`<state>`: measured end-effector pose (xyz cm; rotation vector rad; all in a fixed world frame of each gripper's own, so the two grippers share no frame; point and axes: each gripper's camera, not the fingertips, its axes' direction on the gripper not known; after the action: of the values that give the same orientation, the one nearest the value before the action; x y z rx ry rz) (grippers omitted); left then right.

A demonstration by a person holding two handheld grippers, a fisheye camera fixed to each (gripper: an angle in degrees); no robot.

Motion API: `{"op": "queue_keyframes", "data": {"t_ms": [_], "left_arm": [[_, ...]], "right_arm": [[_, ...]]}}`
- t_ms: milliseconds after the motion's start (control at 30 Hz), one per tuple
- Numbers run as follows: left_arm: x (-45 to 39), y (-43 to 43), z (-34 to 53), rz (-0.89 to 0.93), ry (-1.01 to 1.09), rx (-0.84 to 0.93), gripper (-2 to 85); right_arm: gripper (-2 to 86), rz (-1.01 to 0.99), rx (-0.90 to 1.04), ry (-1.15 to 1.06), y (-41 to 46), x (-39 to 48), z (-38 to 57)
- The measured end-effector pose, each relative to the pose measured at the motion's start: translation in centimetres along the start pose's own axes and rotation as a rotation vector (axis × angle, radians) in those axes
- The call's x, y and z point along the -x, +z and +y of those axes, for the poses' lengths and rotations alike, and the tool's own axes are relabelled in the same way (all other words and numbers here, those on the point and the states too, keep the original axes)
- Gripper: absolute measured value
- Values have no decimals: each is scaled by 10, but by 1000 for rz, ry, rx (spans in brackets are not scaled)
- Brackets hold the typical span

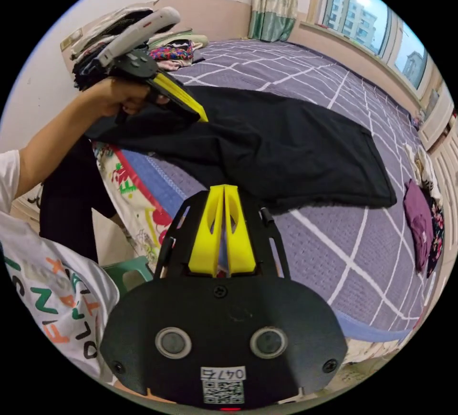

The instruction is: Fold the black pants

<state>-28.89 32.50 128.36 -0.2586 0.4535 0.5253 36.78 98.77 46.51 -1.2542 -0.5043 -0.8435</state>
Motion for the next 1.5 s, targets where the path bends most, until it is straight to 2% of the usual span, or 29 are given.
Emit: {"op": "queue_keyframes", "data": {"t_ms": [133, 200, 267, 367, 533, 633, 700, 800, 967, 1033, 1167, 1367, 1500], "left_arm": [[9, -11, 17, 53, -61, -9, -8], [2, -33, 43, -9, -71, -48, -8], [-7, -53, 72, -51, -64, -82, -8], [-10, -83, 136, -106, -112, -110, -8], [24, -135, 269, -151, -395, -172, -7], [42, -167, 368, -209, -636, -241, -6], [47, -184, 448, -270, -807, -297, -2], [48, -189, 522, -271, -923, -355, 9], [50, -184, 572, -208, -919, -400, 47], [49, -183, 582, -211, -906, -416, 49], [52, -181, 607, -181, -897, -469, 49], [66, -170, 643, -112, -907, -529, 50], [79, -158, 659, -53, -891, -531, 58]], "right_arm": [[-5, -70, 17, 6, 5, -10, 24], [-5, -53, -2, -5, -4, -16, 24], [-5, -25, -122, -4, -20, -25, 20], [-5, 41, -115, -52, 0, -33, 2], [-5, 20, 76, -81, 77, -51, 13], [-3, 16, 43, -61, 74, -52, 31], [2, 55, -74, -112, 53, -33, 29], [17, -48, -185, -290, 38, 22, -6], [22, -390, -289, -714, 71, 175, -97], [25, -414, -300, -857, 97, 230, -122], [32, -426, -188, -1086, 183, 327, -171], [18, -406, 47, -1217, 287, 380, -187], [2, -387, -19, -1255, 288, 378, -176]]}}
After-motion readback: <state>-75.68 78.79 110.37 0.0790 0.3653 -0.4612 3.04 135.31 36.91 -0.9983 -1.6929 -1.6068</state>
